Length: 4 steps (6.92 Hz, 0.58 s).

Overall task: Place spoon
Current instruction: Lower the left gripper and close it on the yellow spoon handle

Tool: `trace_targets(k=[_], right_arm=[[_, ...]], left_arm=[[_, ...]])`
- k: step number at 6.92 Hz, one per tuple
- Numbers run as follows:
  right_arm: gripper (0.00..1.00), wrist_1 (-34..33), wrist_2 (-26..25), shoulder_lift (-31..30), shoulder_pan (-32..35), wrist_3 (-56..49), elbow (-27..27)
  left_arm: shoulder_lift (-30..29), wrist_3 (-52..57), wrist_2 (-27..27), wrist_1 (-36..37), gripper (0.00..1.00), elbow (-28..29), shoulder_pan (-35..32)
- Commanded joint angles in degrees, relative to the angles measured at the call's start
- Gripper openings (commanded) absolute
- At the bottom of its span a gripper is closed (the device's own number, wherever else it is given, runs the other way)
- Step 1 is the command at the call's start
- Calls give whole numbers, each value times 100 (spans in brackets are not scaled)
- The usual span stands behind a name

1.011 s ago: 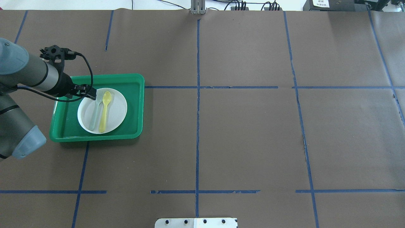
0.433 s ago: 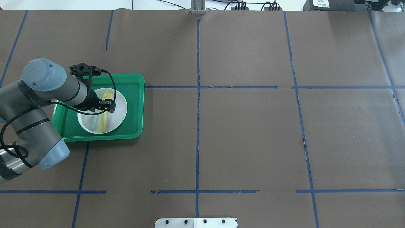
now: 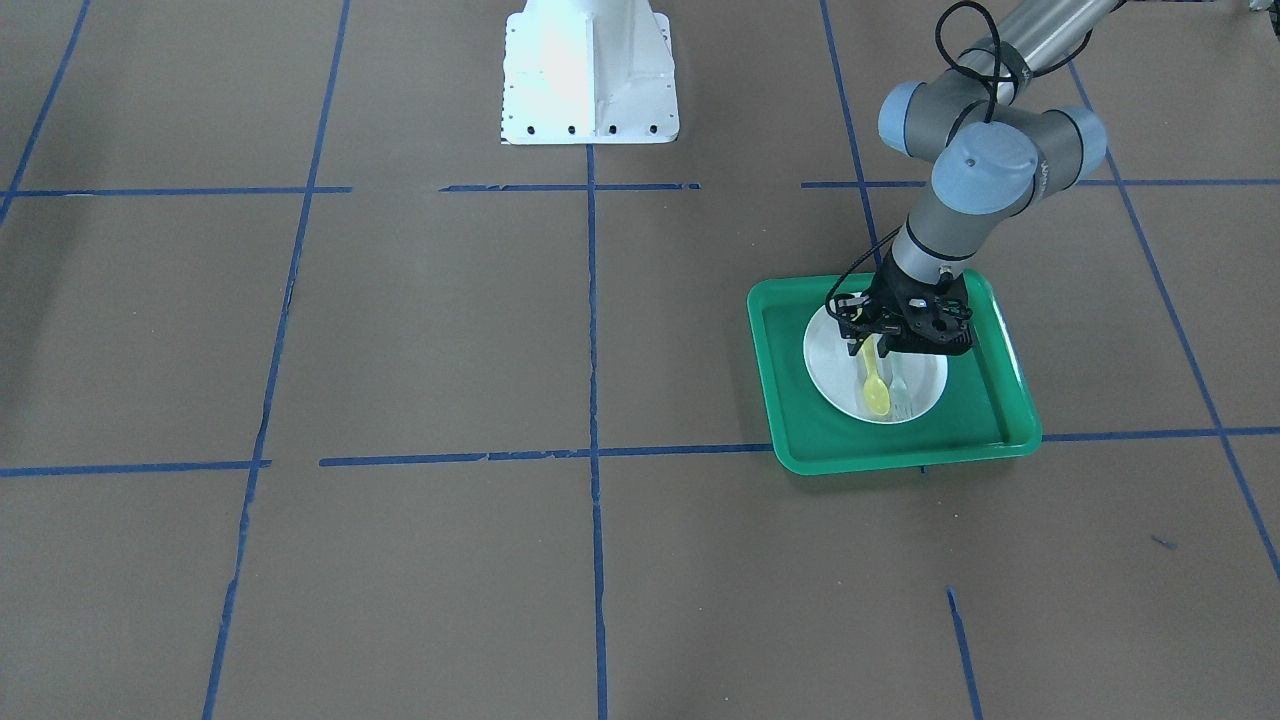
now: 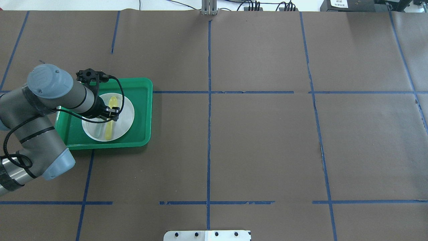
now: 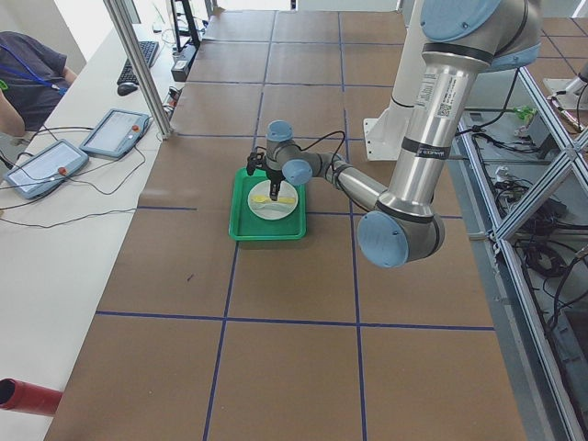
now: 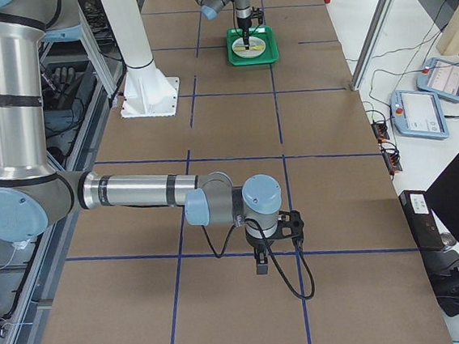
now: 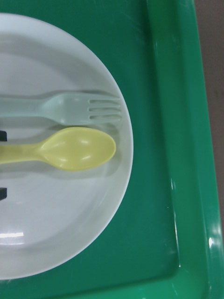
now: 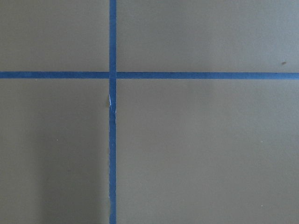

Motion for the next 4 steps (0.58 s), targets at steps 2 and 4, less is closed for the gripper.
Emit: trace_targets(k=[2,4], right_arm=[[100,2,0,7,0,0,0],[100,2,0,-1,0,0,0]], left_arm=[[0,5,1,-10,45,32,2],[-44,23,1,-10,45,164,2]])
